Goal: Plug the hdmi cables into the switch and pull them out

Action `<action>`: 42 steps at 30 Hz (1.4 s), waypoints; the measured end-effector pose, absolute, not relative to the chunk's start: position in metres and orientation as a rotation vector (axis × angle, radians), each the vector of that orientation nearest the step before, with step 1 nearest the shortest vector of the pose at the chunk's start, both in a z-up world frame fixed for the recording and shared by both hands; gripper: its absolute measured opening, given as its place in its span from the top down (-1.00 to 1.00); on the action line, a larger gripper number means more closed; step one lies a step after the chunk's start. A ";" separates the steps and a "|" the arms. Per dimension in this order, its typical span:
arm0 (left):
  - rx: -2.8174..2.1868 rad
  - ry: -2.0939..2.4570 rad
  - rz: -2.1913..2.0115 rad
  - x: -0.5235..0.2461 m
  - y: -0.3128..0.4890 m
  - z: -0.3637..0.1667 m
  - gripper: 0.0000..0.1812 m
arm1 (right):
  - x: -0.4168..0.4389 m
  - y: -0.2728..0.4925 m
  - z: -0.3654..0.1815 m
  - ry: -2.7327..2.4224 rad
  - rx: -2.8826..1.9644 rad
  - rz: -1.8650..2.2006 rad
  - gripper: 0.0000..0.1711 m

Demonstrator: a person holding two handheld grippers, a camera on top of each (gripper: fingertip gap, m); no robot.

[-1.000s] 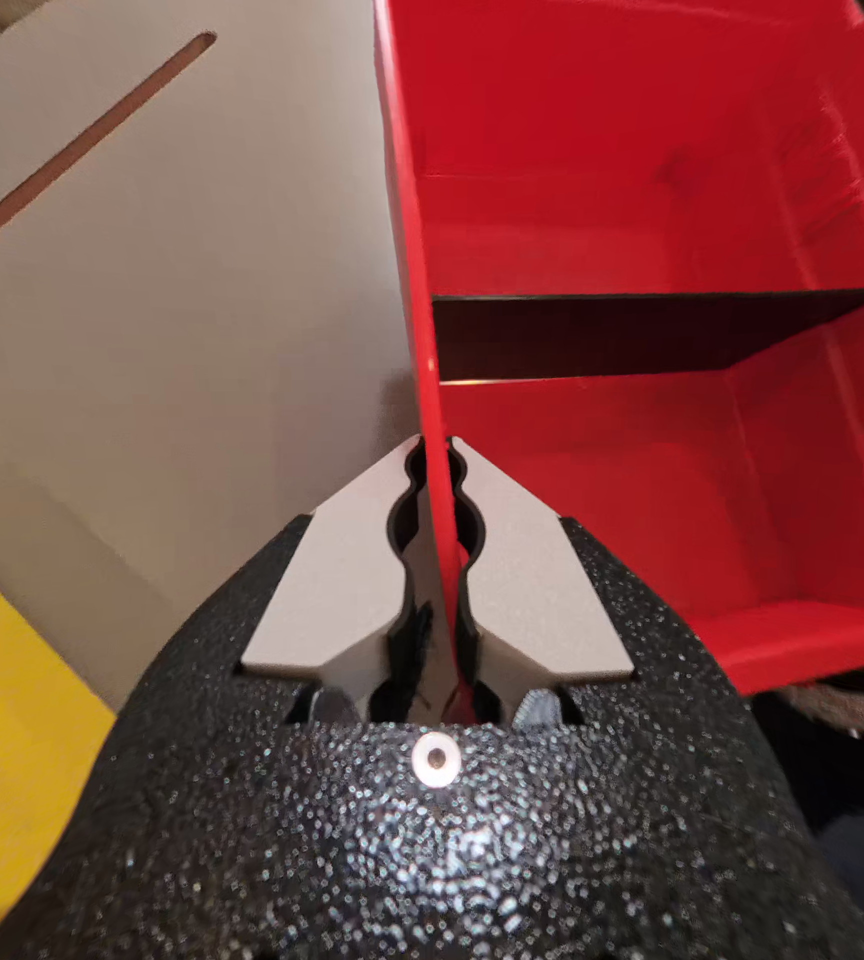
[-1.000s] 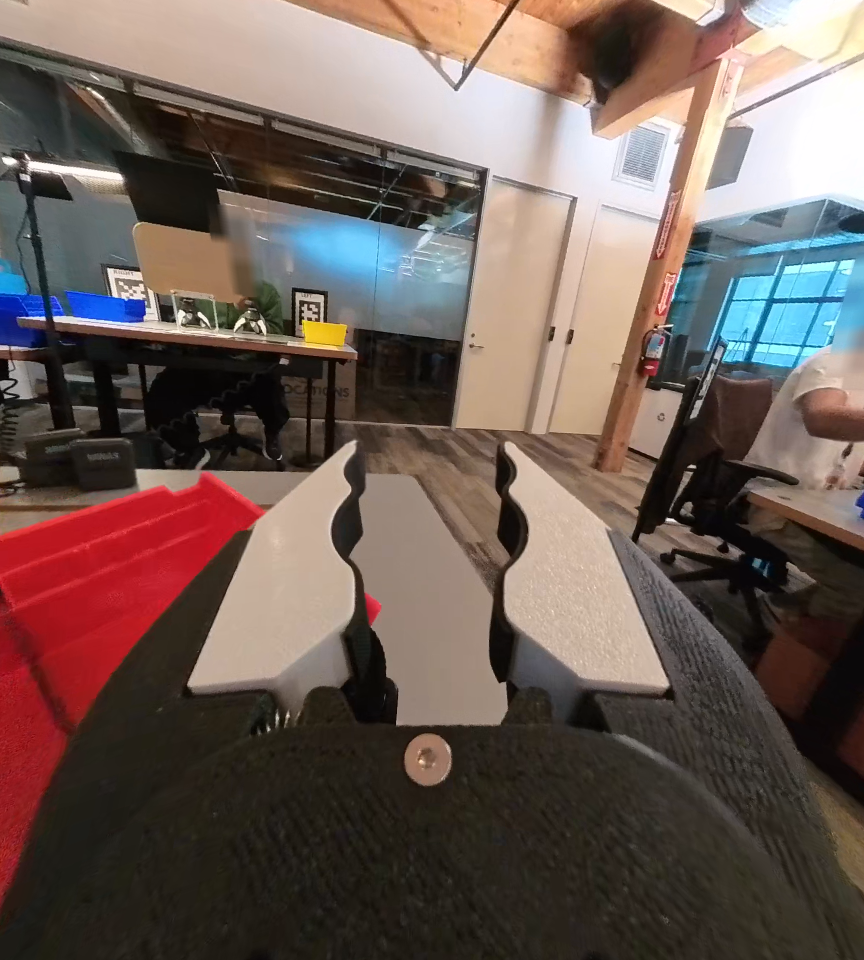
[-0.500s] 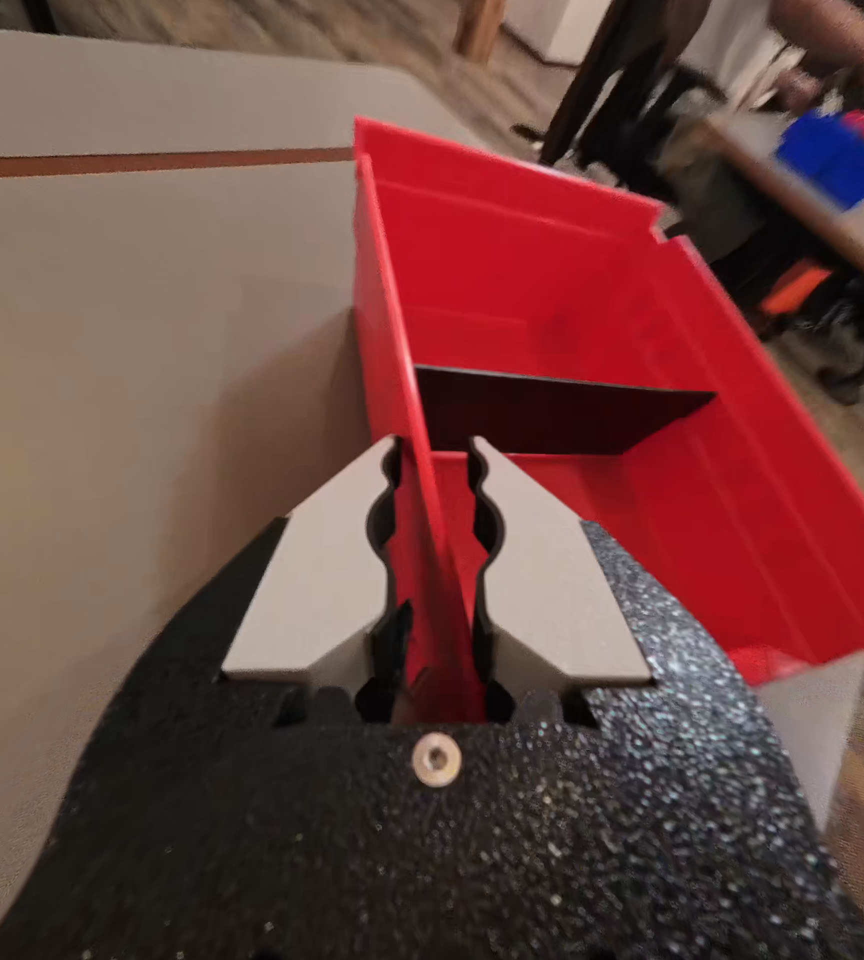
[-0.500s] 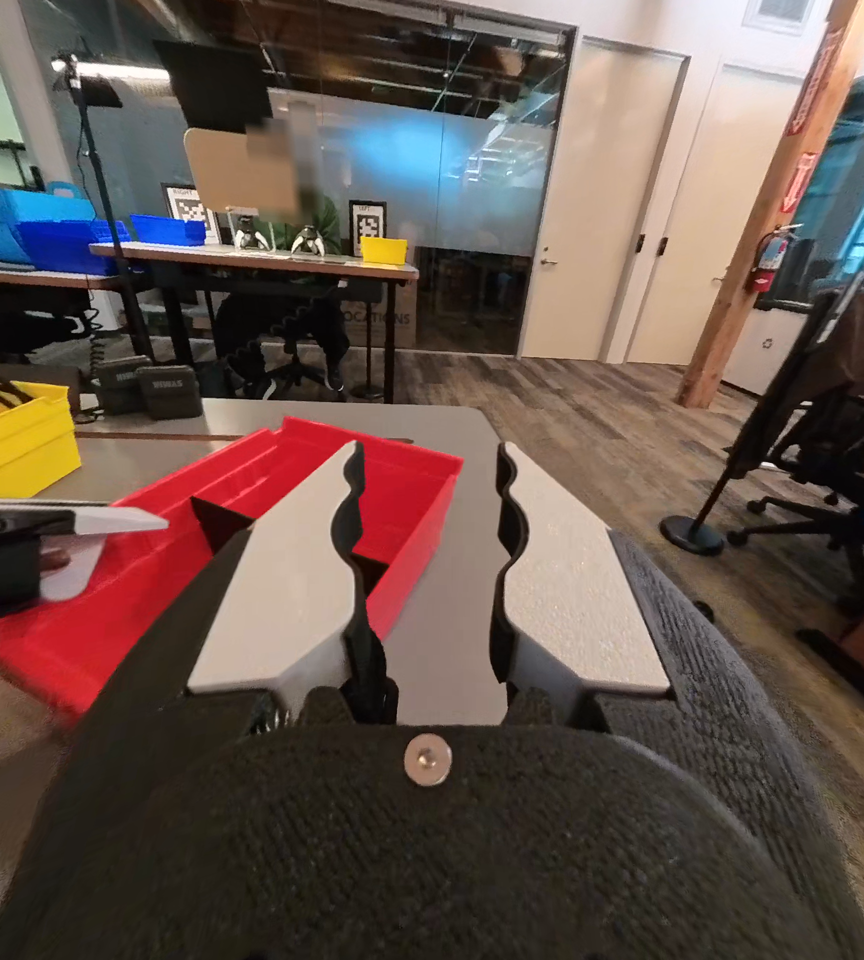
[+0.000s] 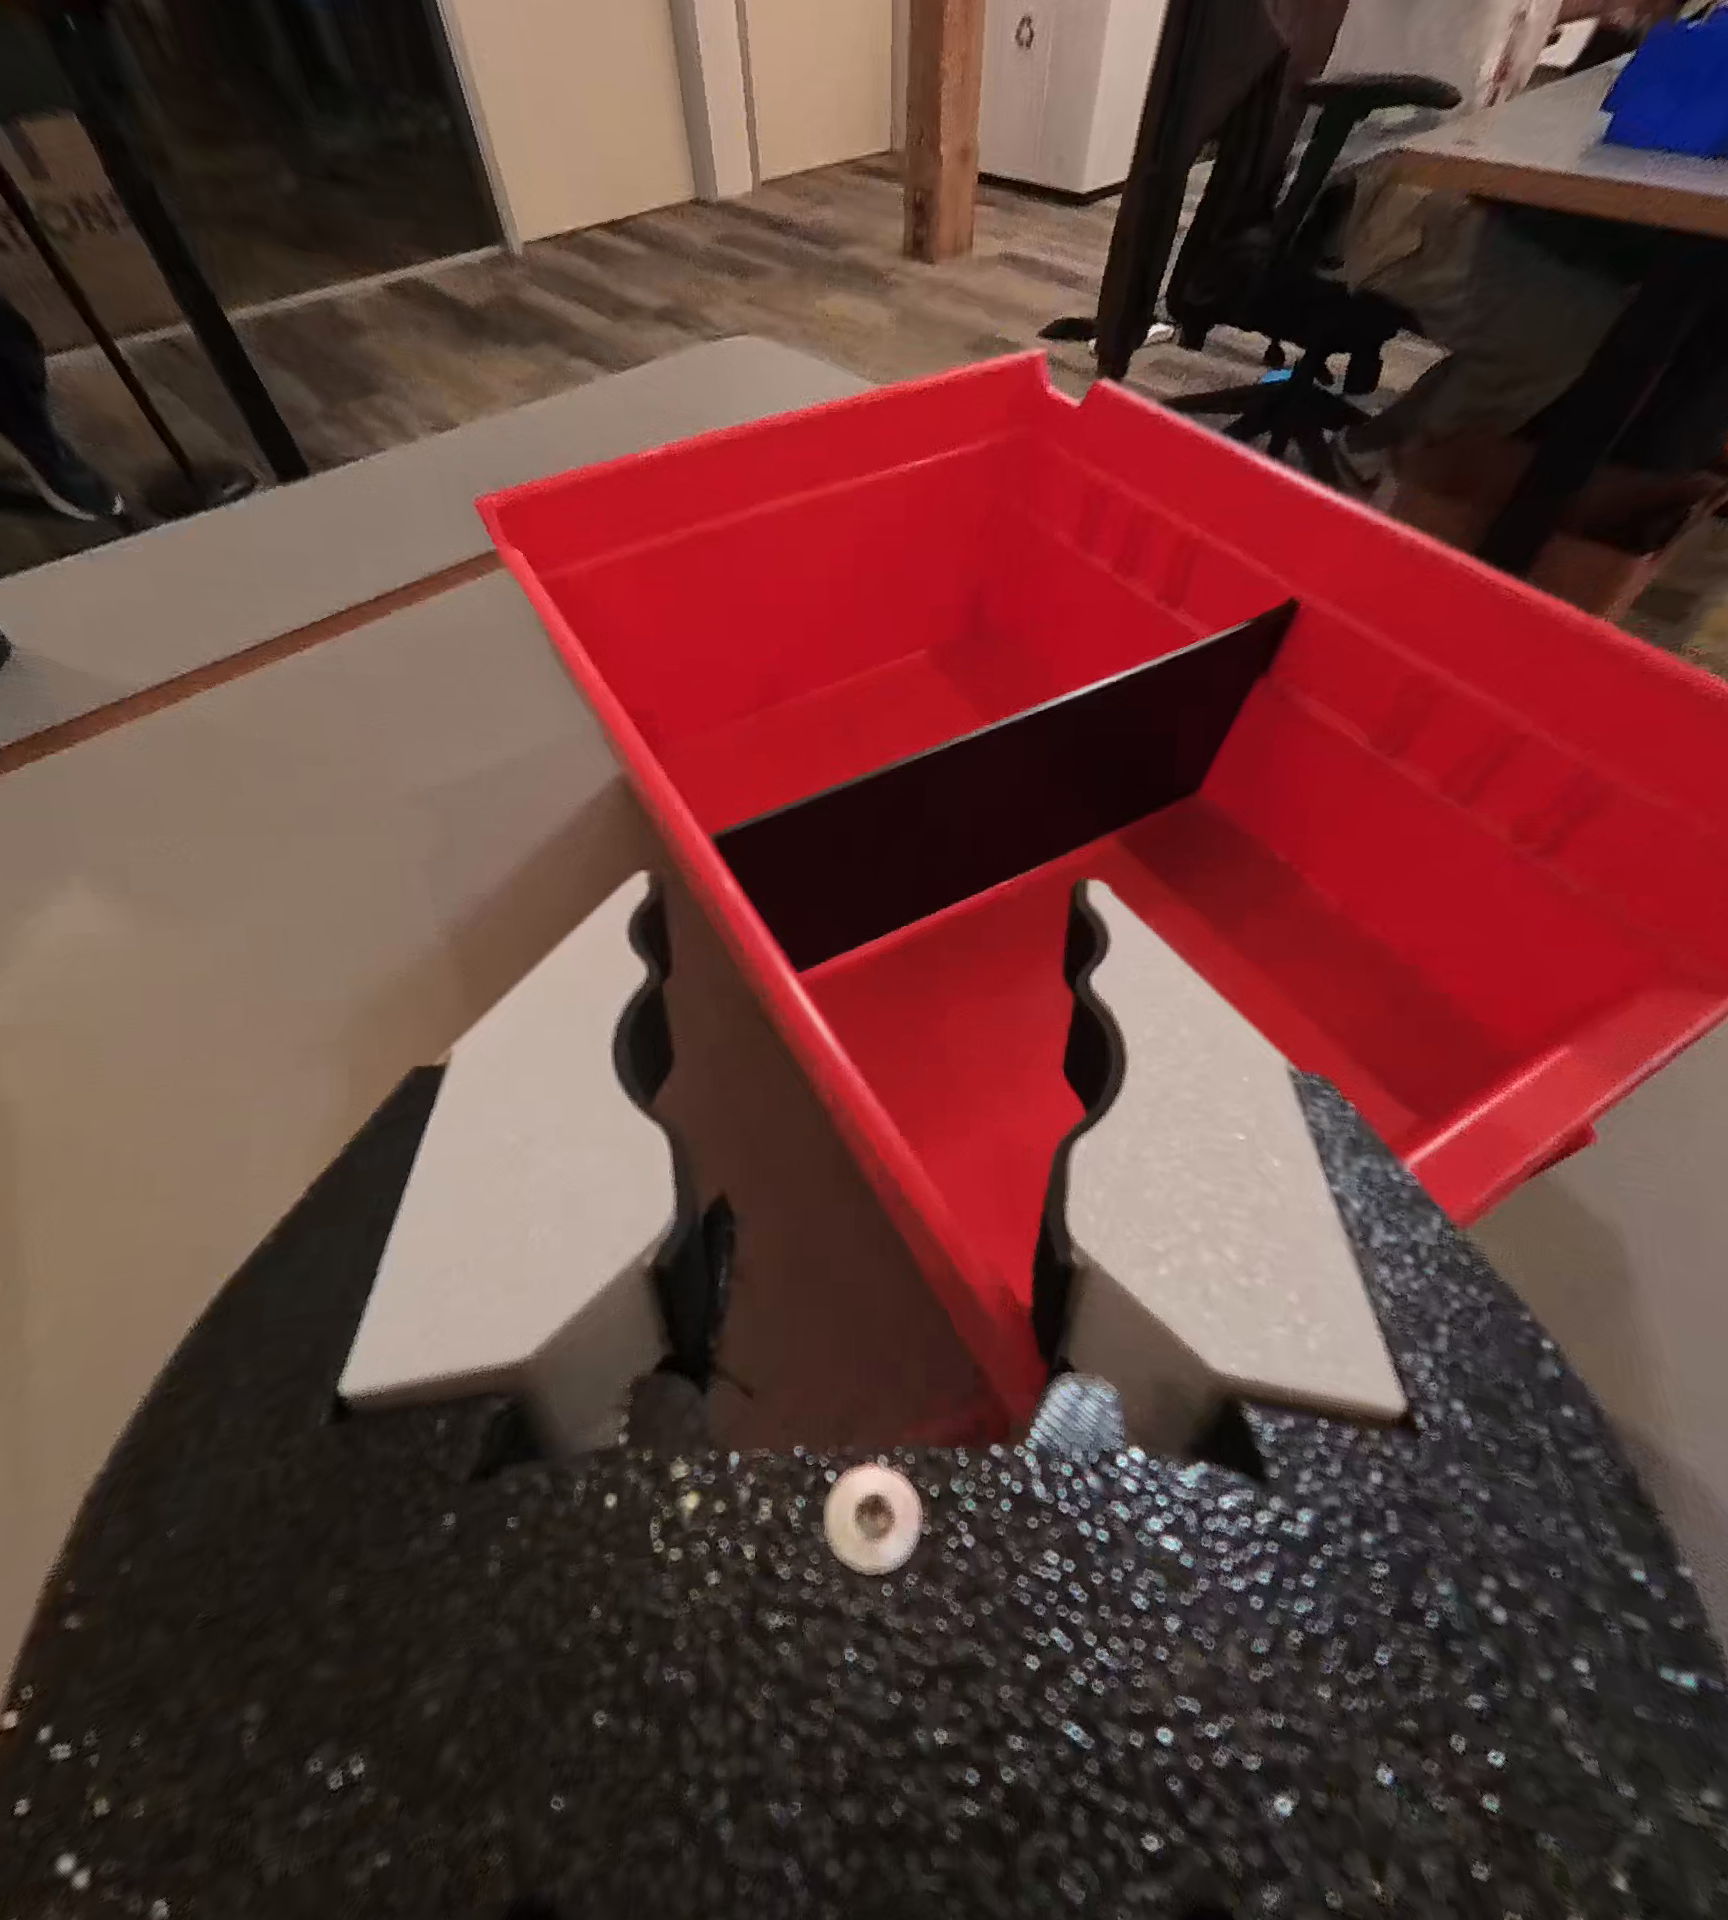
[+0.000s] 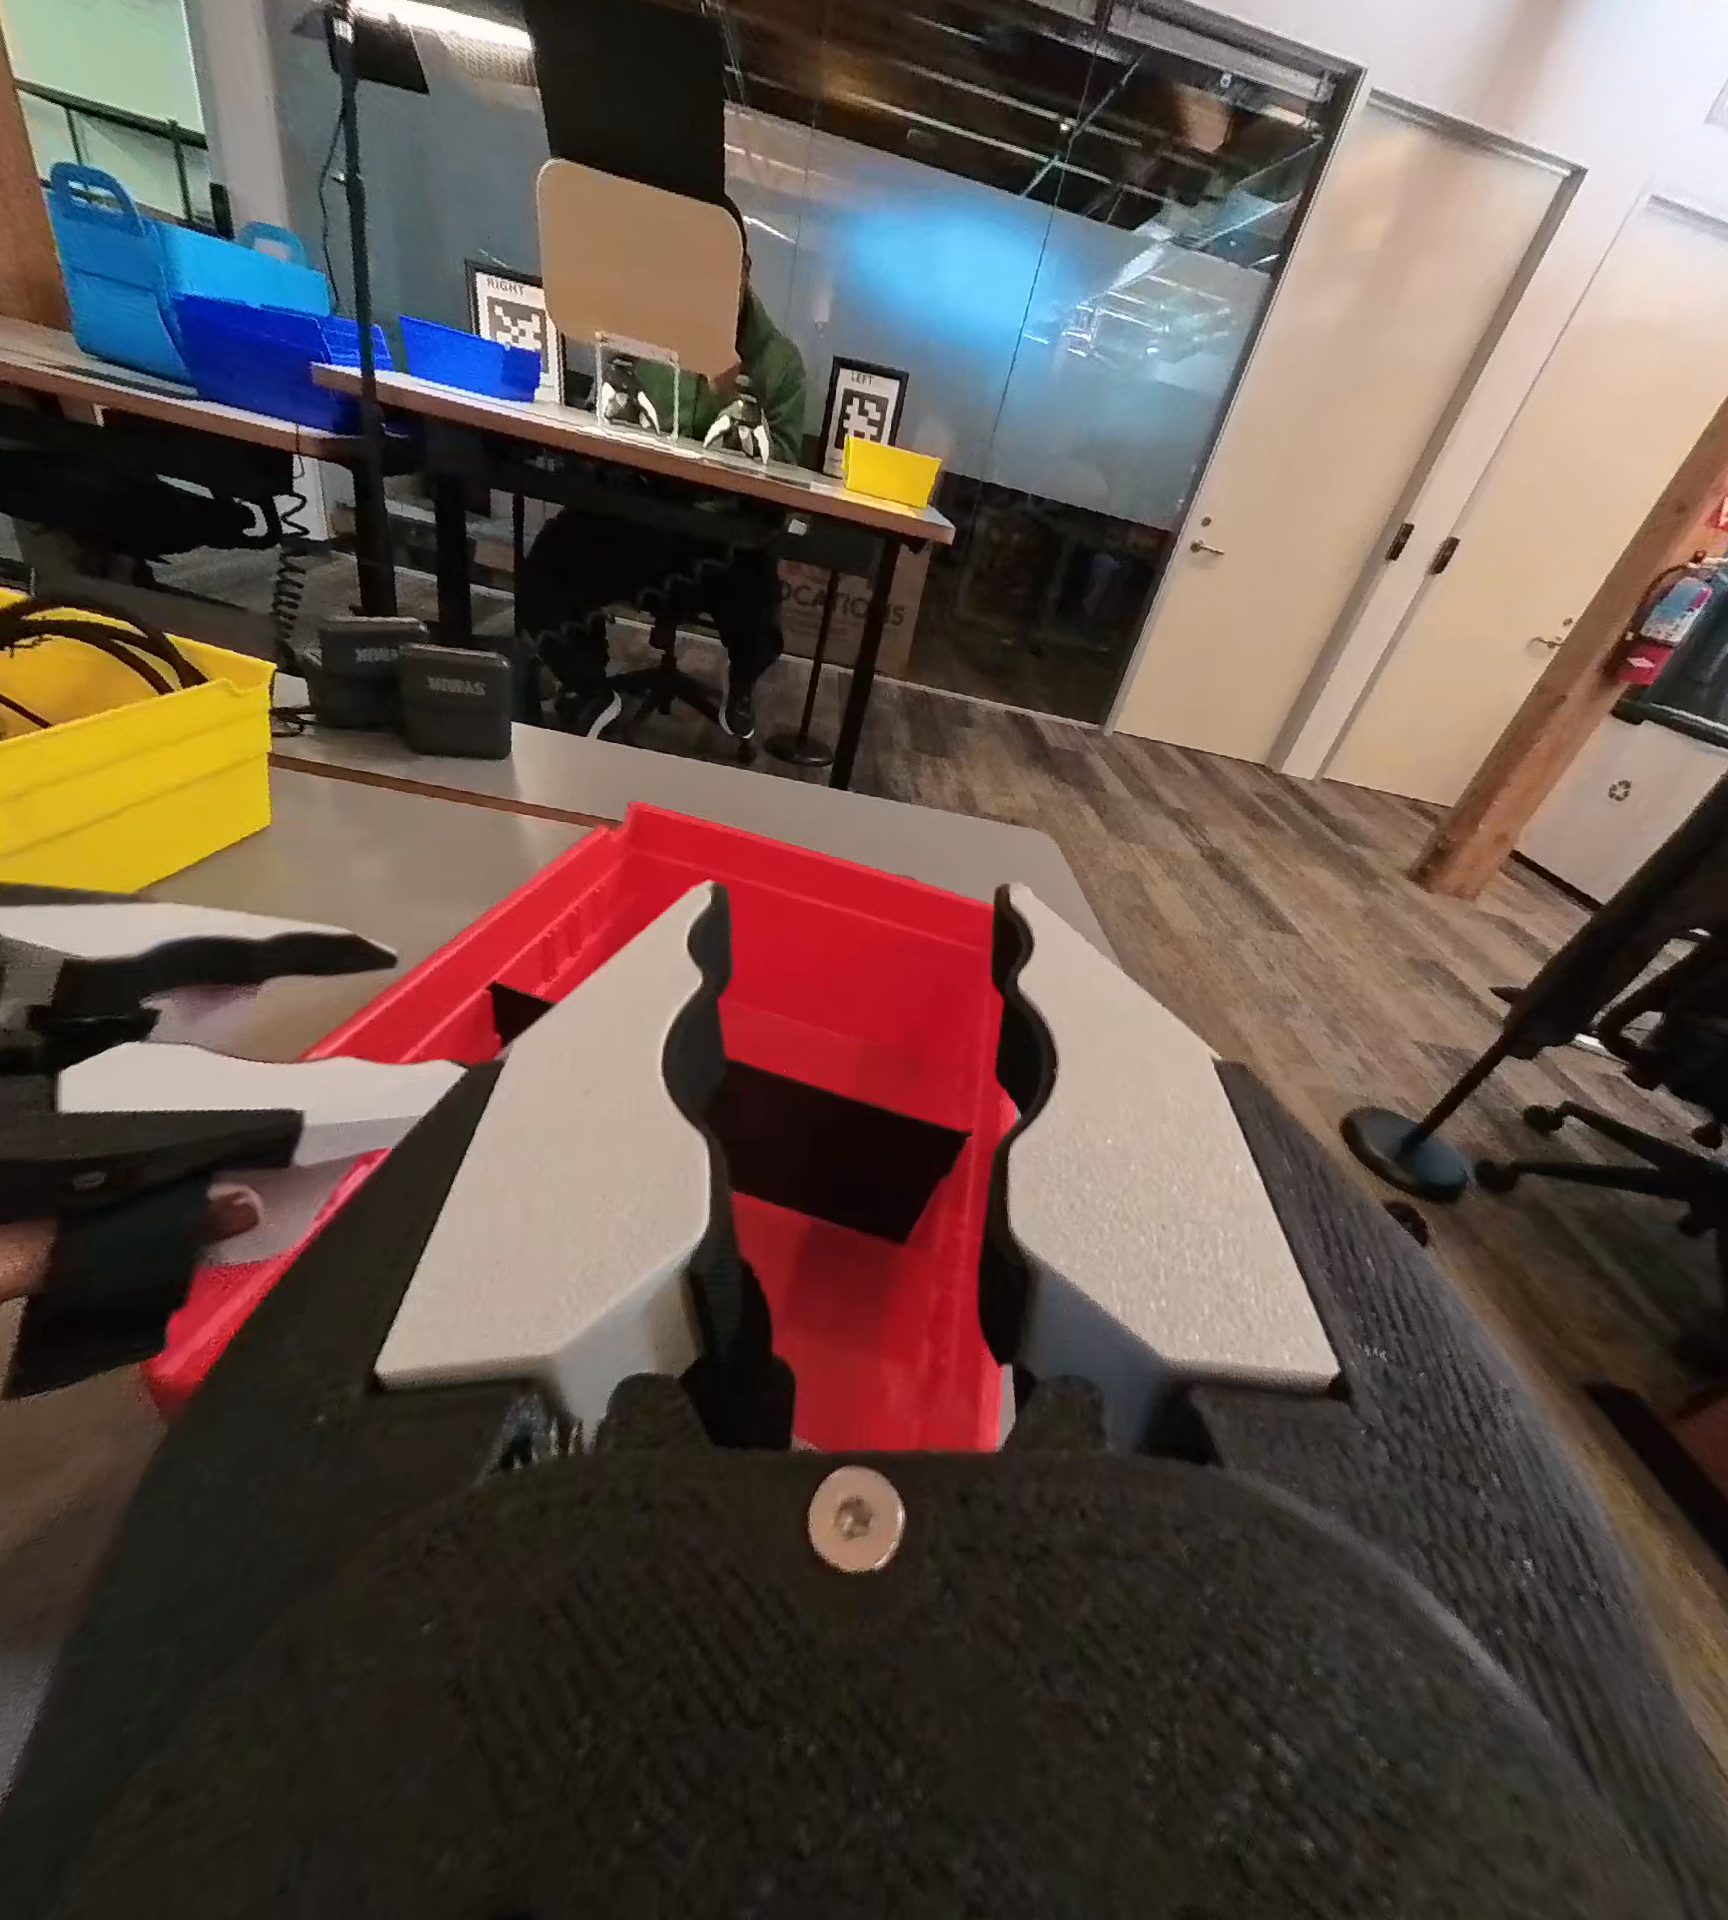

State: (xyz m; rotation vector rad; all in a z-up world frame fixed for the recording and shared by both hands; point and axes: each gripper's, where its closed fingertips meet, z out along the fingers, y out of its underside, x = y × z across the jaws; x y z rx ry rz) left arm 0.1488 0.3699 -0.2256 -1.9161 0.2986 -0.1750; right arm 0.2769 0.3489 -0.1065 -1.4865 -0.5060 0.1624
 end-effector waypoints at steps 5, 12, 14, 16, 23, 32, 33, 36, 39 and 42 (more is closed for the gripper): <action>-1.896 0.326 -0.195 0.135 0.363 -0.213 -0.10 | 0.273 0.348 -0.106 -0.515 -1.484 0.178 0.42; -1.743 0.346 -0.087 0.071 0.318 -0.163 -0.01 | 0.273 0.344 -0.103 -0.537 -1.470 0.153 0.42; -1.708 0.252 -0.047 0.021 0.304 -0.150 0.04 | 0.276 0.344 -0.102 -0.530 -1.467 0.156 0.42; -1.680 0.107 0.028 -0.043 0.287 -0.144 0.09 | 0.278 0.345 -0.102 -0.519 -1.474 0.163 0.42; -1.713 -0.378 0.307 -0.248 0.228 -0.198 0.19 | 0.275 0.340 -0.097 -0.523 -1.459 0.185 0.42; -1.855 -0.418 0.219 -0.298 0.240 -0.248 0.48 | 0.279 0.341 -0.097 -0.527 -1.464 0.165 0.42; -1.871 -0.397 0.225 -0.298 0.242 -0.250 0.59 | 0.280 0.341 -0.097 -0.524 -1.465 0.165 0.42; -1.897 -0.293 0.197 -0.288 0.248 -0.252 0.94 | 0.282 0.342 -0.098 -0.518 -1.469 0.167 0.42; -1.868 -0.313 0.190 -0.285 0.245 -0.251 0.97 | 0.284 0.342 -0.099 -0.517 -1.472 0.163 0.42; -1.848 -0.318 0.194 -0.285 0.236 -0.251 0.97 | 0.285 0.342 -0.099 -0.521 -1.473 0.161 0.42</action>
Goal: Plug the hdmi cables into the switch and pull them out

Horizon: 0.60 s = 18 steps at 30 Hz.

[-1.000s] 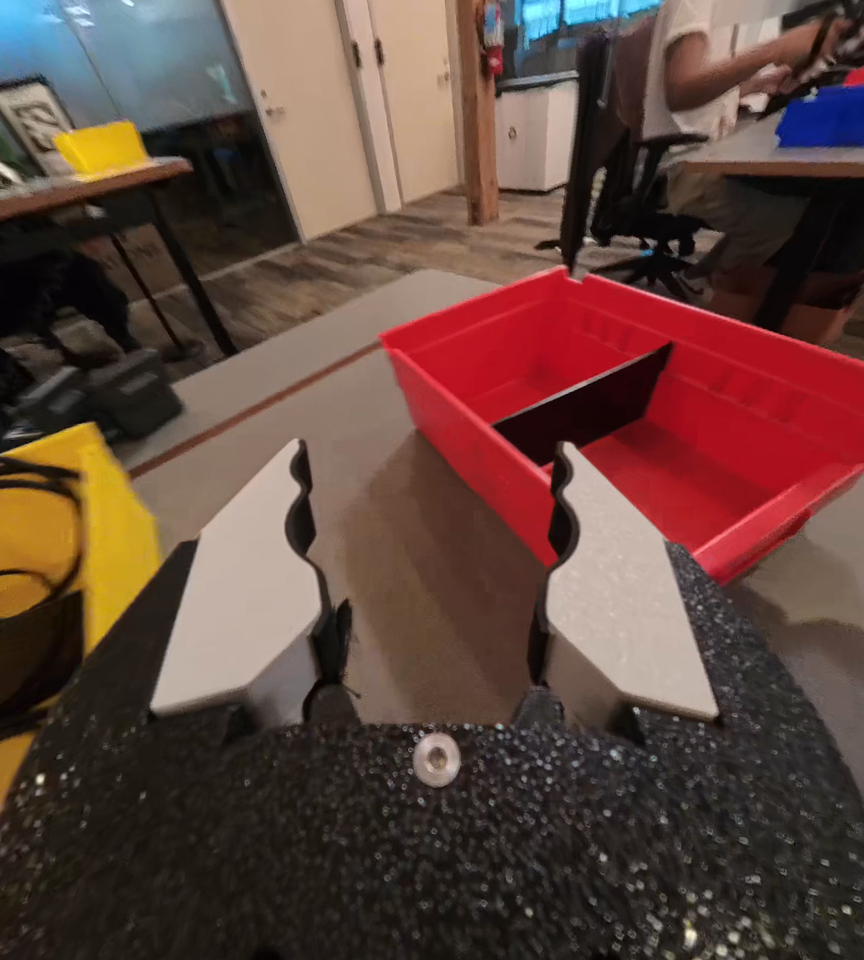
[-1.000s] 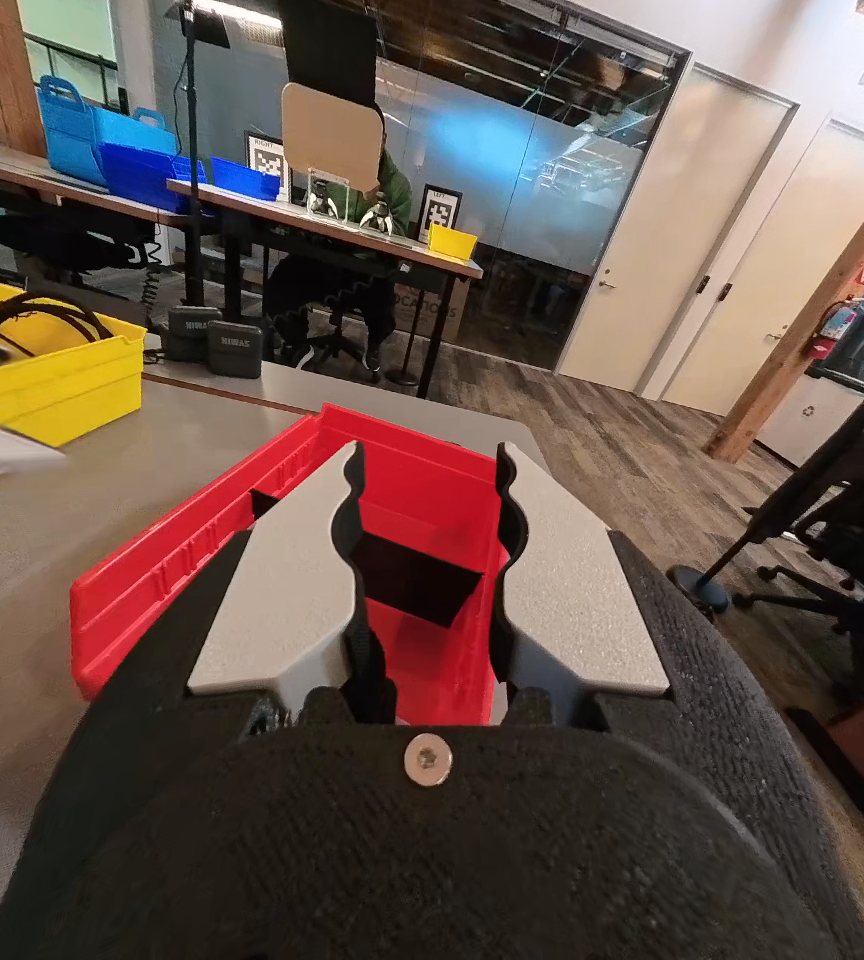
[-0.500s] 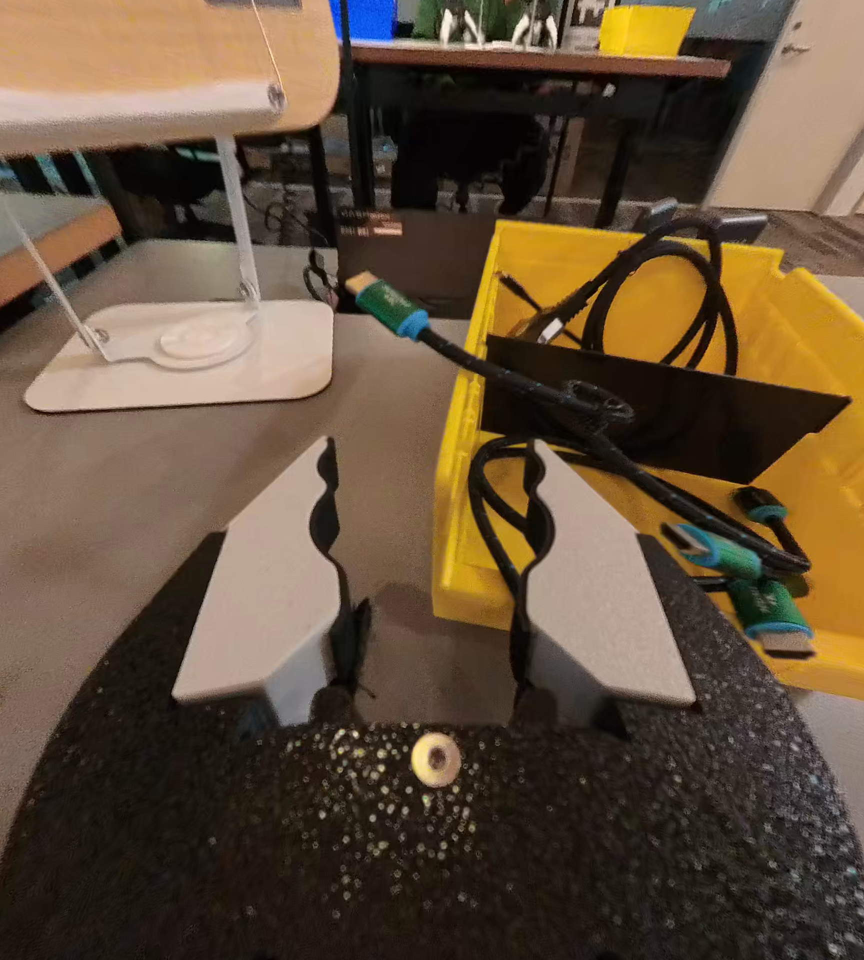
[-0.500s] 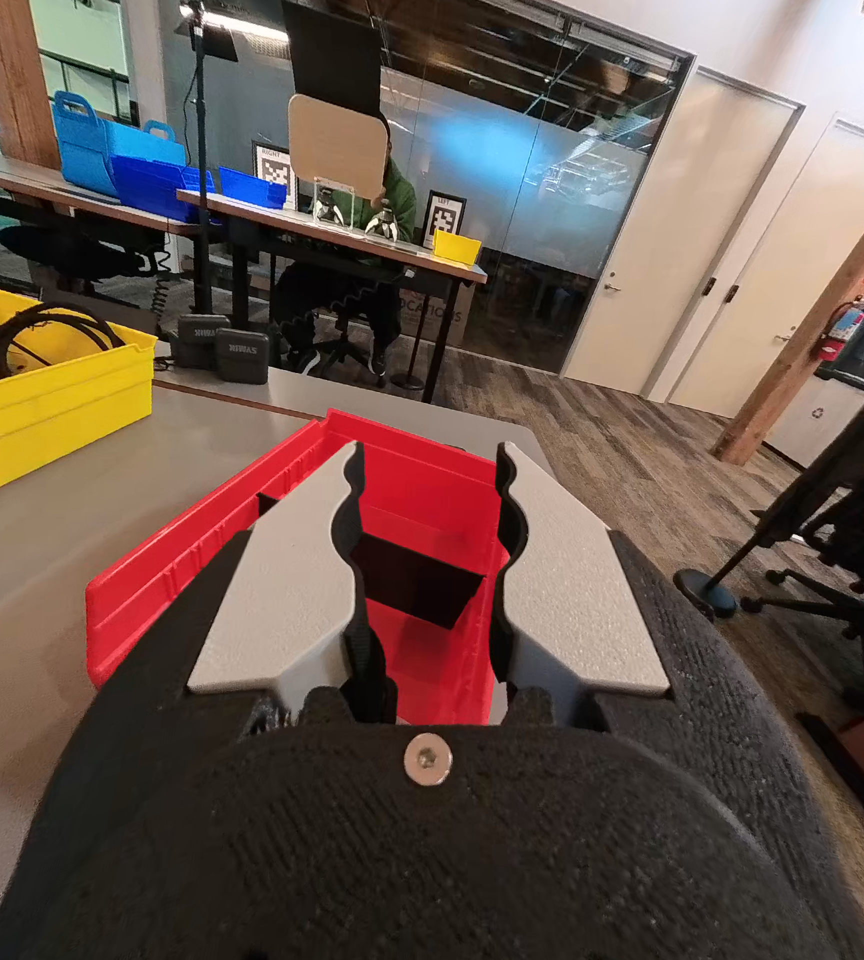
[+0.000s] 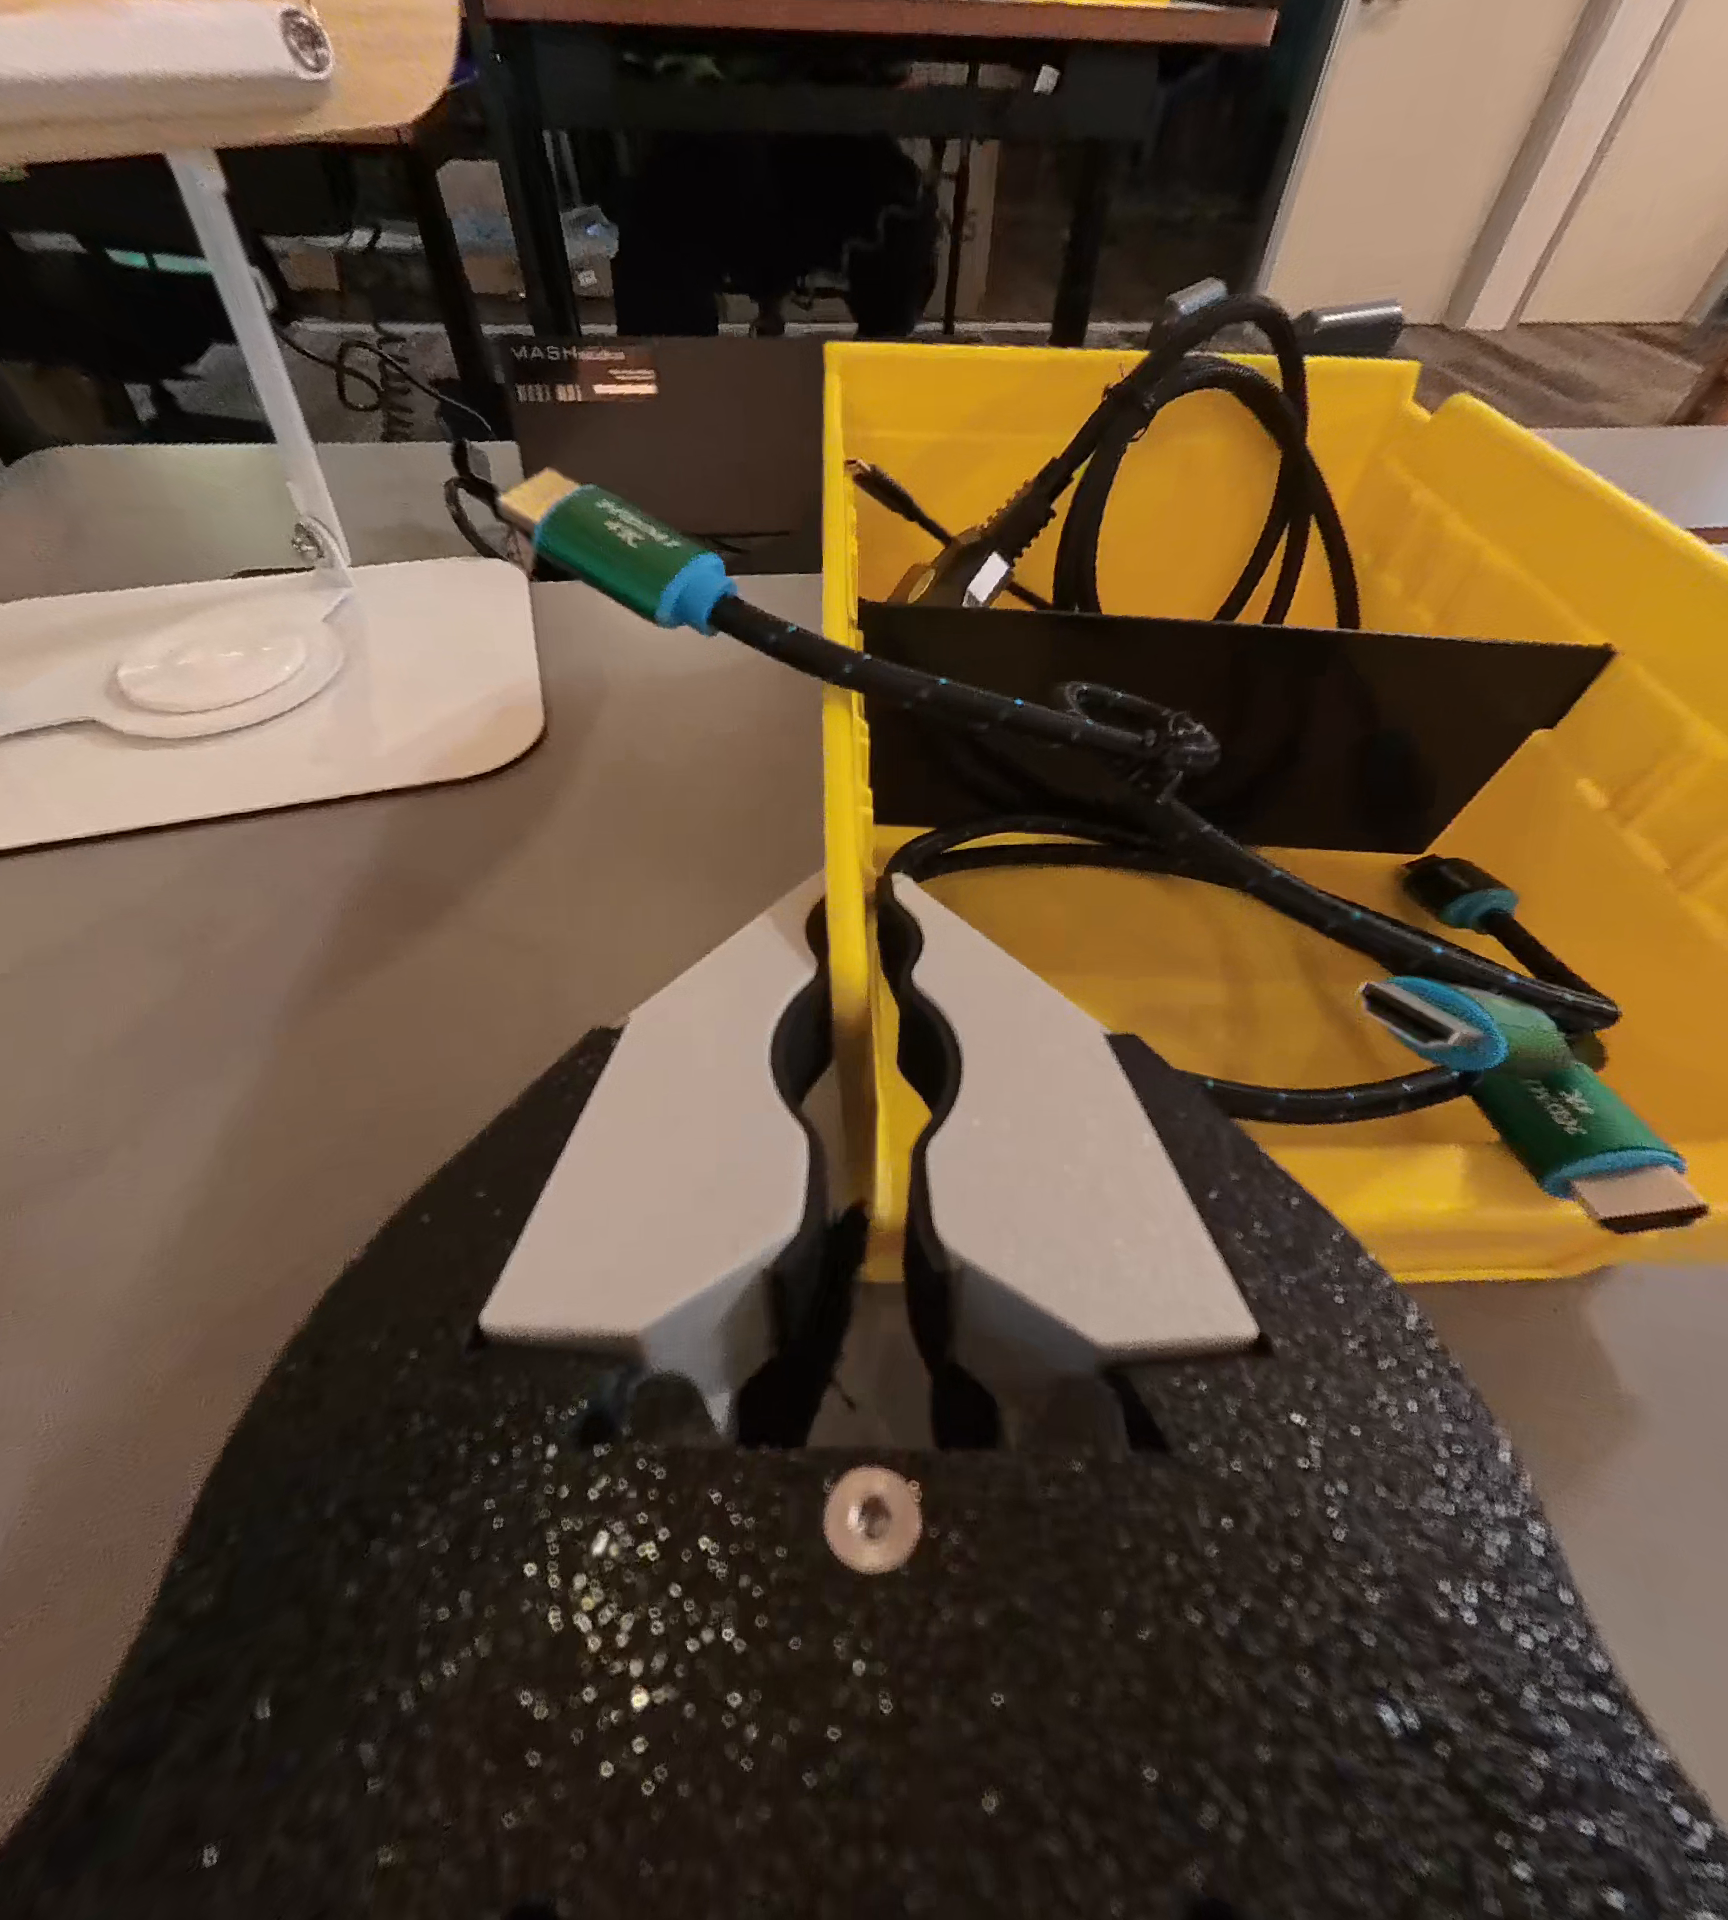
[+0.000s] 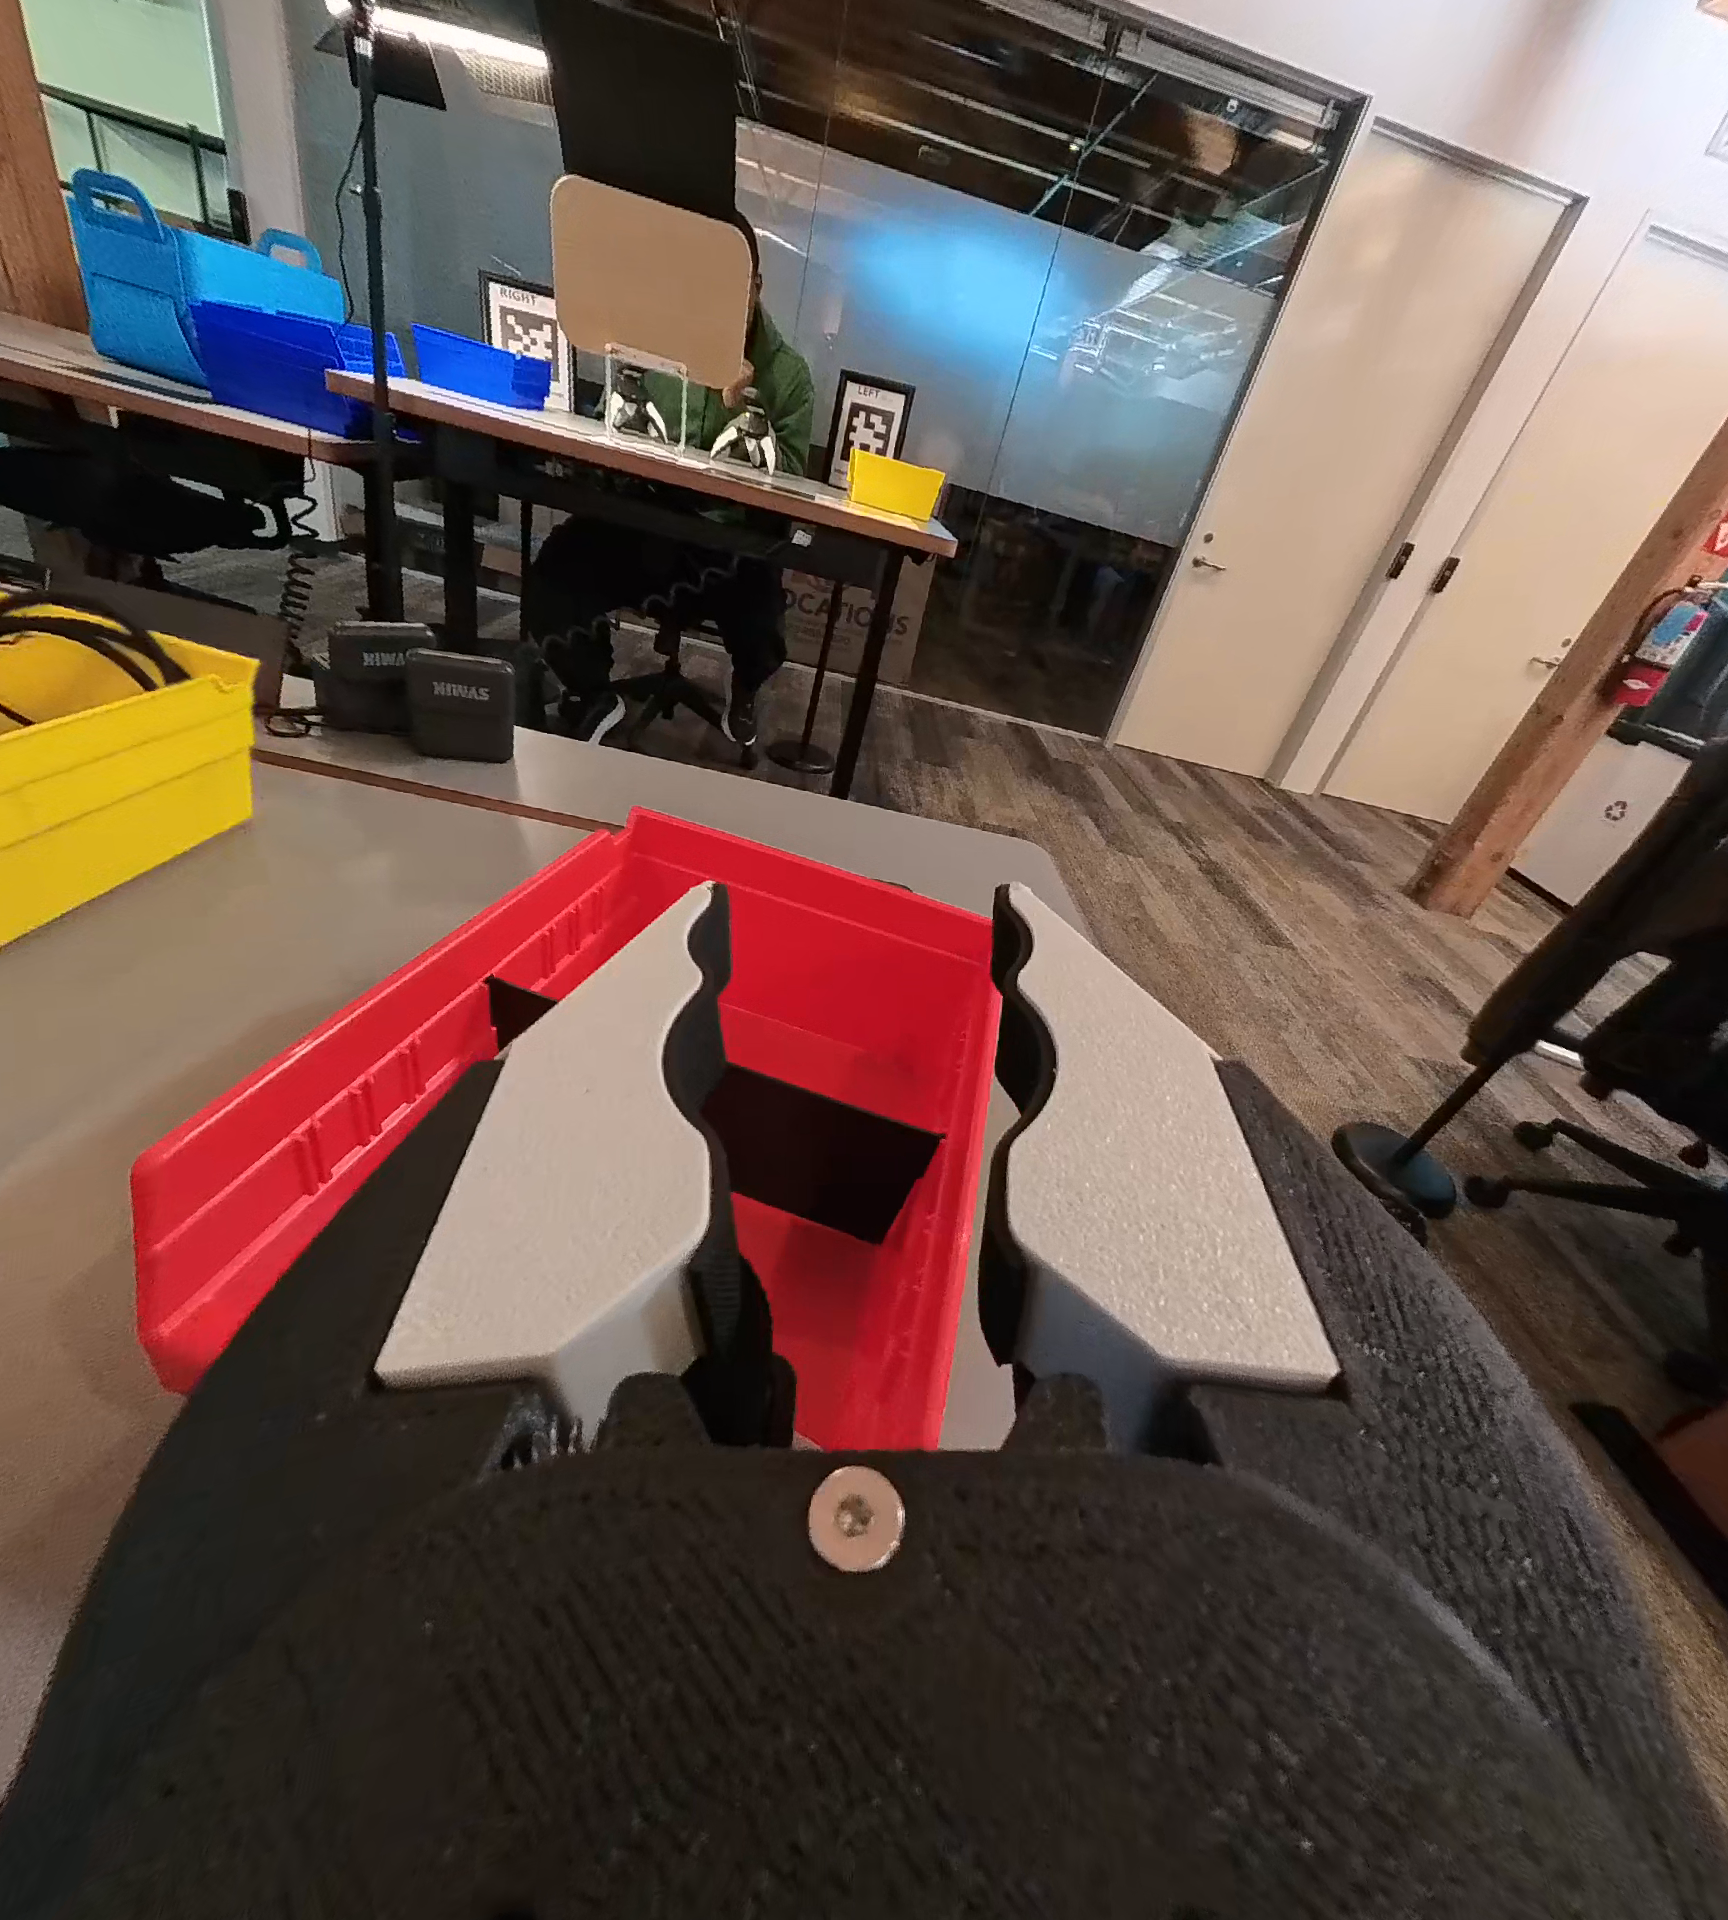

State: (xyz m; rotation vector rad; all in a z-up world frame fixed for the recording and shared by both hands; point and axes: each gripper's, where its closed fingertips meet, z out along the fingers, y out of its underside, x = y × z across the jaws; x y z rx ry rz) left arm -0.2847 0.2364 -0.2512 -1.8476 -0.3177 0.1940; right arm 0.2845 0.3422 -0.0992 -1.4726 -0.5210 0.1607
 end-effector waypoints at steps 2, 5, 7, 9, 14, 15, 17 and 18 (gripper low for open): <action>-1.849 -0.310 0.211 -0.286 0.228 -0.251 0.97 | 0.285 0.342 -0.099 -0.524 -1.472 0.159 0.42; -1.856 -0.306 0.234 -0.292 0.212 -0.251 0.97 | 0.285 0.342 -0.099 -0.524 -1.471 0.161 0.42; -1.858 -0.318 0.237 -0.300 0.199 -0.251 0.97 | 0.285 0.341 -0.098 -0.523 -1.471 0.163 0.42; -1.855 -0.336 0.238 -0.309 0.185 -0.251 0.97 | 0.285 0.340 -0.097 -0.526 -1.467 0.163 0.42; -1.841 -0.393 0.240 -0.337 0.143 -0.251 0.98 | 0.275 0.336 -0.094 -0.548 -1.453 0.170 0.42; -1.839 -0.402 0.249 -0.342 0.134 -0.250 0.98 | 0.271 0.336 -0.095 -0.557 -1.451 0.176 0.42; -1.838 -0.413 0.272 -0.353 0.118 -0.250 0.97 | 0.257 0.333 -0.096 -0.589 -1.448 0.198 0.42; -1.836 -0.415 0.280 -0.357 0.110 -0.250 0.97 | 0.248 0.331 -0.097 -0.609 -1.444 0.219 0.42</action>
